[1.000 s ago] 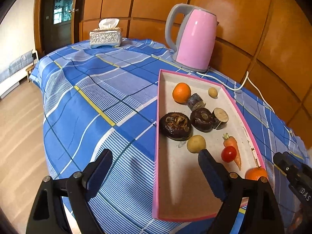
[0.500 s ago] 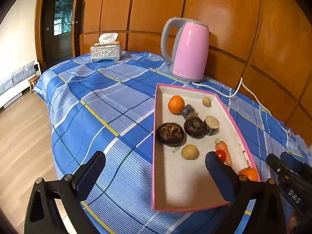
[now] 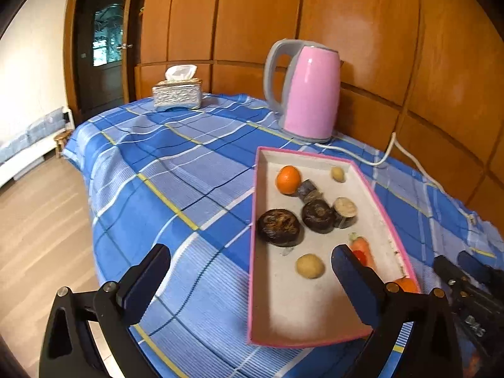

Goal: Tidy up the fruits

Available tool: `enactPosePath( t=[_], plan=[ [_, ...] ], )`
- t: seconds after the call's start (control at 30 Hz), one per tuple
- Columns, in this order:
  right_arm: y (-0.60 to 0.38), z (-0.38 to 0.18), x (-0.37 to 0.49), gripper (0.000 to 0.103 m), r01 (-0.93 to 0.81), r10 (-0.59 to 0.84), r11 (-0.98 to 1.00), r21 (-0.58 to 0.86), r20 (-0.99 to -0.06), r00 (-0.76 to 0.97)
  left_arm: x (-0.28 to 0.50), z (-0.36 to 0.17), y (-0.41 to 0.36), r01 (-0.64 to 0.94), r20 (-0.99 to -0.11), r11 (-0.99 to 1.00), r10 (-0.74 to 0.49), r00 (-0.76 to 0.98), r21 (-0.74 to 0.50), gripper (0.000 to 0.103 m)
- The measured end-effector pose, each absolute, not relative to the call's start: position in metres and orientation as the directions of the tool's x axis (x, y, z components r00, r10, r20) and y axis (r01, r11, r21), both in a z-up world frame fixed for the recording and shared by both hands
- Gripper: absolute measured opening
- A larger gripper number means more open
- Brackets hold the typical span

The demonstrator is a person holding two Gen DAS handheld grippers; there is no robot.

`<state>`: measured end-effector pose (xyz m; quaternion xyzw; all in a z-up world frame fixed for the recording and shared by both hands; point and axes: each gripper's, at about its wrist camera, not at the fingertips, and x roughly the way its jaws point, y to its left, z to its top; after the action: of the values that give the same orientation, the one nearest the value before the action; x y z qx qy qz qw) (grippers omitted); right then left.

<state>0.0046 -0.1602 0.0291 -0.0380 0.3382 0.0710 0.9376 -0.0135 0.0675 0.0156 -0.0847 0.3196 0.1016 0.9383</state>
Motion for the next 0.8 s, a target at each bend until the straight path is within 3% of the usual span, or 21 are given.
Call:
enactPosePath(
  t=[0.8],
  plan=[
    [-0.1609, 0.0281, 0.0053, 0.054, -0.155, 0.106, 0.988, -0.021, -0.644, 0.758, -0.0146, 0.014, 0.0646, -0.246, -0.615, 0.966, 0.145, 0.775, -0.082, 0.103]
  ],
)
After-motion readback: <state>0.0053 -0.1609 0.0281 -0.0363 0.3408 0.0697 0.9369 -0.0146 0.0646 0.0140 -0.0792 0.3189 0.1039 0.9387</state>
